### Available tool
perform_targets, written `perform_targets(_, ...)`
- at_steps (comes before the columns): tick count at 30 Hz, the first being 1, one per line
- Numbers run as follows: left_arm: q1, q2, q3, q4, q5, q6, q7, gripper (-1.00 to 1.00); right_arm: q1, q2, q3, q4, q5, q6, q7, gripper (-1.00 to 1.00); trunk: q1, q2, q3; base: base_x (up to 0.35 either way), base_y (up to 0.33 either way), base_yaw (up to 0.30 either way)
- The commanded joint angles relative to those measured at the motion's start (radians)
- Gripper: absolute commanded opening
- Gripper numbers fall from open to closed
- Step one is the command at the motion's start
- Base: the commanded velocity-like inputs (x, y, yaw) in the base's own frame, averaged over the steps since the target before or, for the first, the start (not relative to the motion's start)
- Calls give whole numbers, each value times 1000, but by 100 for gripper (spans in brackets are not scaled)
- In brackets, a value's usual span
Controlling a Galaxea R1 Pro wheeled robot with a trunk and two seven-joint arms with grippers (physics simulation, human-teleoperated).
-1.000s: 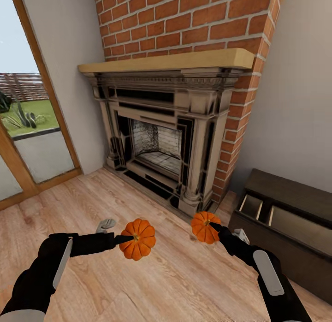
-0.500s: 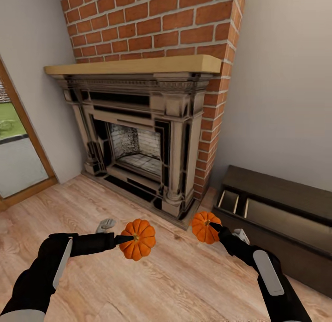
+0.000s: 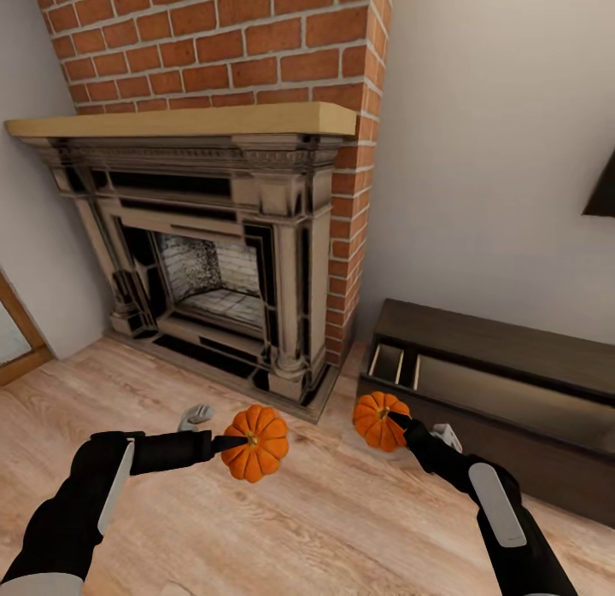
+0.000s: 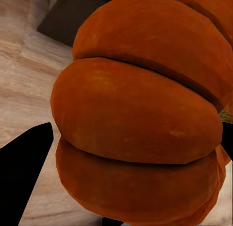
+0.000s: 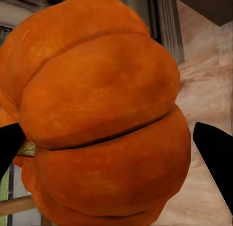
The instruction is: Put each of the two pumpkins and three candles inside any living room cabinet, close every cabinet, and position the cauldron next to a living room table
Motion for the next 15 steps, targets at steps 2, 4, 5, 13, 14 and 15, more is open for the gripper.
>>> perform_targets(2, -1, 0, 1, -1, 9, 13, -6, -100, -1, 0, -1, -1, -13, 4, -2, -100, -4, 7, 2, 0, 0, -288)
perform_targets(4, -1, 0, 1, -1, 8, 13, -5, -100, -1, 0, -4, -1, -13, 4, -2, -100, -12, 21, 9, 0, 0, -288)
perform_targets(5, -1, 0, 1, -1, 8, 13, -5, -100, -1, 0, -7, -1, -13, 4, -2, -100, -15, 28, 12, 0, 0, -288)
perform_targets(13, -1, 0, 1, -1, 6, 13, -5, -100, 0, 1, -26, 0, -13, 4, -2, -100, -46, 84, 37, 0, 0, -288)
perform_targets(14, -1, 0, 1, -1, 6, 13, -5, -100, 0, 1, -26, 0, -13, 4, -2, -100, -50, 91, 40, 0, 0, -288)
perform_targets(15, -1, 0, 1, -1, 6, 13, -5, -100, -1, 2, -26, 0, -13, 4, -2, -100, -54, 98, 43, 0, 0, -288)
